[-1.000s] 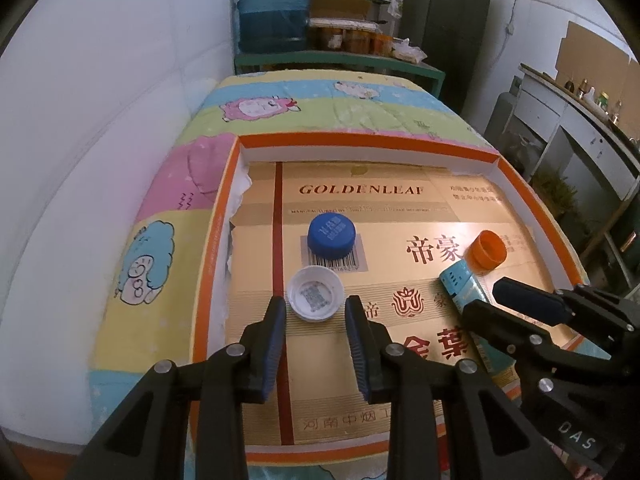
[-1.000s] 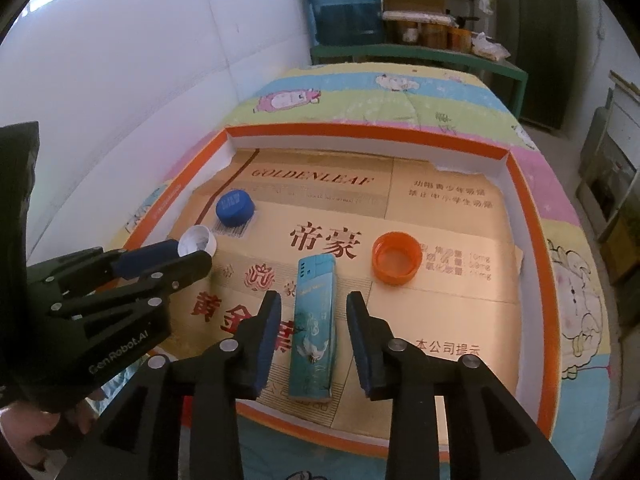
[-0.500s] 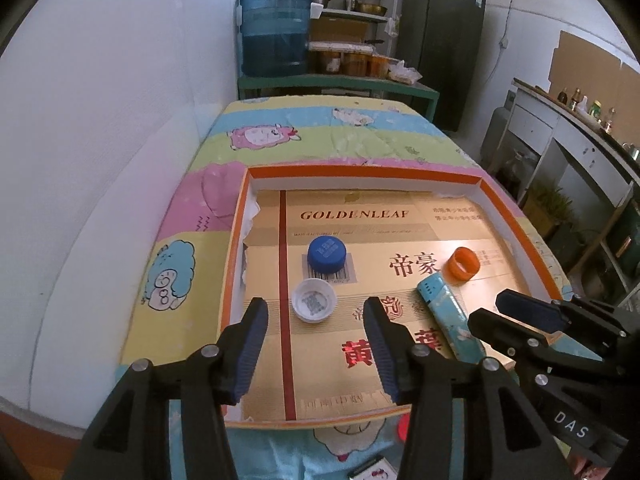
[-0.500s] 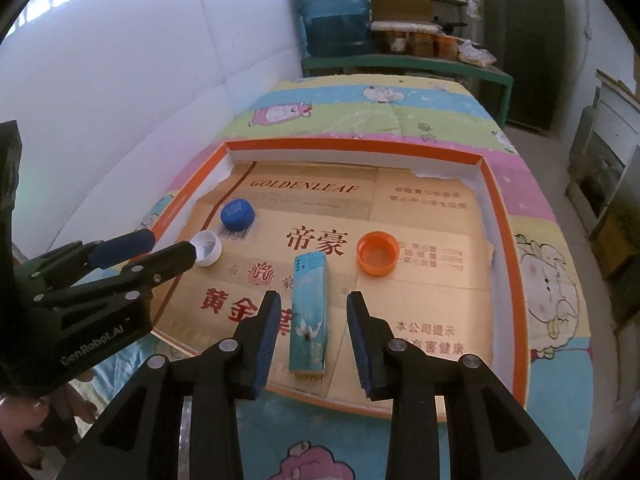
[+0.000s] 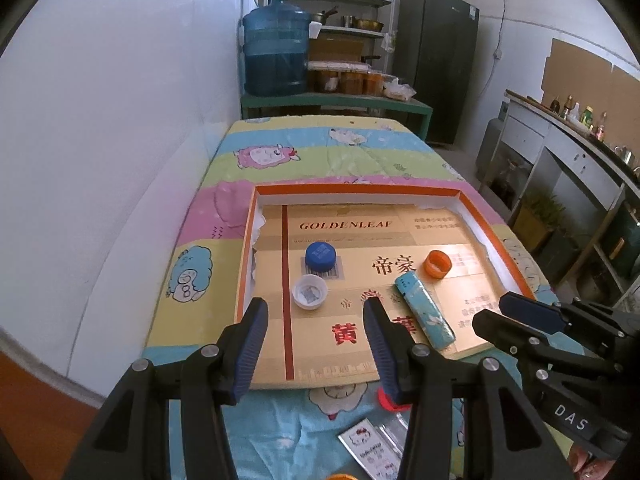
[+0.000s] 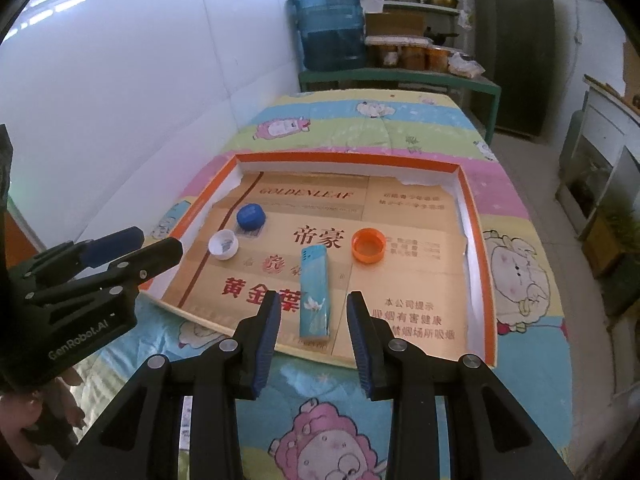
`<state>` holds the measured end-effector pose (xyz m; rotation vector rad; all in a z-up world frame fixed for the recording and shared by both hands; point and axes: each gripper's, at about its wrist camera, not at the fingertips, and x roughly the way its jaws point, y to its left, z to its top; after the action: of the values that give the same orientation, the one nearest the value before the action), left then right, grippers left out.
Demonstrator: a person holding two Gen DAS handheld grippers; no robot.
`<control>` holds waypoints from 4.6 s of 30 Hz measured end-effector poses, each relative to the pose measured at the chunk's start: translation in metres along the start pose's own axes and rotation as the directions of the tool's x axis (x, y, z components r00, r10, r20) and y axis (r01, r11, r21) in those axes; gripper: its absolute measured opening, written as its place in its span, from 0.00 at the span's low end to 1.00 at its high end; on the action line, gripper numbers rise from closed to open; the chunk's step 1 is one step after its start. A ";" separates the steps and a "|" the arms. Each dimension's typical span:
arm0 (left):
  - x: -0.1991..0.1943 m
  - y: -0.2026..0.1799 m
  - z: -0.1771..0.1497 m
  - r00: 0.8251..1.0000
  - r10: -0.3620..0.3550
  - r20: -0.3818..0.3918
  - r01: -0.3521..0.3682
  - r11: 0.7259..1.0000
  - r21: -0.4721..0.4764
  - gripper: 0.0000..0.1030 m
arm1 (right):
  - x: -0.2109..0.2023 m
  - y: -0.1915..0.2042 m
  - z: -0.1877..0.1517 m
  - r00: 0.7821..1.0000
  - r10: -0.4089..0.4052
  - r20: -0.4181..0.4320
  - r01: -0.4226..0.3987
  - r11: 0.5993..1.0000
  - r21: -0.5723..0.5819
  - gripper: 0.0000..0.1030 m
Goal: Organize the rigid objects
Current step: 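Withdraw both tools from the tray back over the loose objects on the quilt, then grasp the gold block with the right tool while the left tool grasps the orange cap, then carry the orange cap with the left tool while the right tool carries the gold block into the tray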
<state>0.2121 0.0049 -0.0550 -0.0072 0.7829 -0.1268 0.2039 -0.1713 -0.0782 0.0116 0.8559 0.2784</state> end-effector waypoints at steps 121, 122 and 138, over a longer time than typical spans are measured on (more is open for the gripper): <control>-0.021 0.015 -0.117 0.991 -0.081 -0.109 0.078 0.997 -0.028 0.30 | -0.033 0.025 -0.129 0.990 -0.058 -0.129 0.062 0.998 0.025 0.18; -0.022 0.015 -0.117 0.991 -0.082 -0.107 0.079 0.996 -0.028 0.30 | -0.033 0.024 -0.129 0.990 -0.058 -0.129 0.062 0.998 0.027 0.18; -0.051 0.008 -0.096 0.993 -0.114 -0.038 0.112 0.993 -0.031 0.30 | -0.049 0.014 -0.116 0.995 -0.051 -0.089 0.055 0.997 0.049 0.18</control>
<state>0.1095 0.0232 -0.0877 -0.0763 0.8236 -0.2238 0.0837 -0.1819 -0.1160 0.0242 0.9495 0.2084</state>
